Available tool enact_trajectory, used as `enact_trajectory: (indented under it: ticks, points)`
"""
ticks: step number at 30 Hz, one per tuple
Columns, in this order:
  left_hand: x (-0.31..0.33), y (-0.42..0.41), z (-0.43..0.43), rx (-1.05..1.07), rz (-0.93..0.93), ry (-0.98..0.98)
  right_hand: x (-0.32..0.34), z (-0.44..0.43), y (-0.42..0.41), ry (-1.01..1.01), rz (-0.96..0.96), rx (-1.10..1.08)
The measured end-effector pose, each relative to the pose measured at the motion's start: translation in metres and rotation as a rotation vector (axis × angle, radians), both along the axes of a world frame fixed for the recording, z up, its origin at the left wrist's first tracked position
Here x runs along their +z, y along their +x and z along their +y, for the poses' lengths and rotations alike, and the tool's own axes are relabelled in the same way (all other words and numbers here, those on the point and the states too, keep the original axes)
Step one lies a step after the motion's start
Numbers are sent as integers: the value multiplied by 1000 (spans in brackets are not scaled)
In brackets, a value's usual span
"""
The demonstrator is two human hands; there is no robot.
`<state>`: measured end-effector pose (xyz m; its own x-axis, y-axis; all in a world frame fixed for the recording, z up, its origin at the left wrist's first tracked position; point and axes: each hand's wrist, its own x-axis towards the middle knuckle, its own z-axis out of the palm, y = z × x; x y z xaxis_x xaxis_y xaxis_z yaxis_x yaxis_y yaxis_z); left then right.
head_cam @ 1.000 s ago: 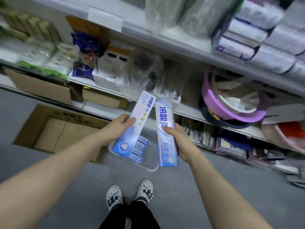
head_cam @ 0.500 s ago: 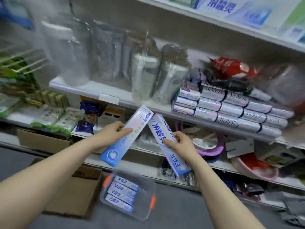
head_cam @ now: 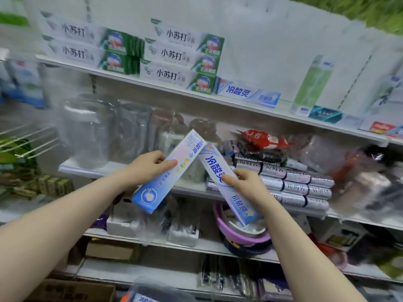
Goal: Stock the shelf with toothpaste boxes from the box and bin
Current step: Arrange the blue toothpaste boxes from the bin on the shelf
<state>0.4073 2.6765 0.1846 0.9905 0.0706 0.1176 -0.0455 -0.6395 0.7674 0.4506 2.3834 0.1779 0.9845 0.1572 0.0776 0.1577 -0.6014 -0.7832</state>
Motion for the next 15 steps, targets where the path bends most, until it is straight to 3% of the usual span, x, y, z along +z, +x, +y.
enact_trajectory:
  ticks: [15]
  points:
    - [117, 34, -28, -15, -214, -68, 173, -23, 41, -140, -438, -119]
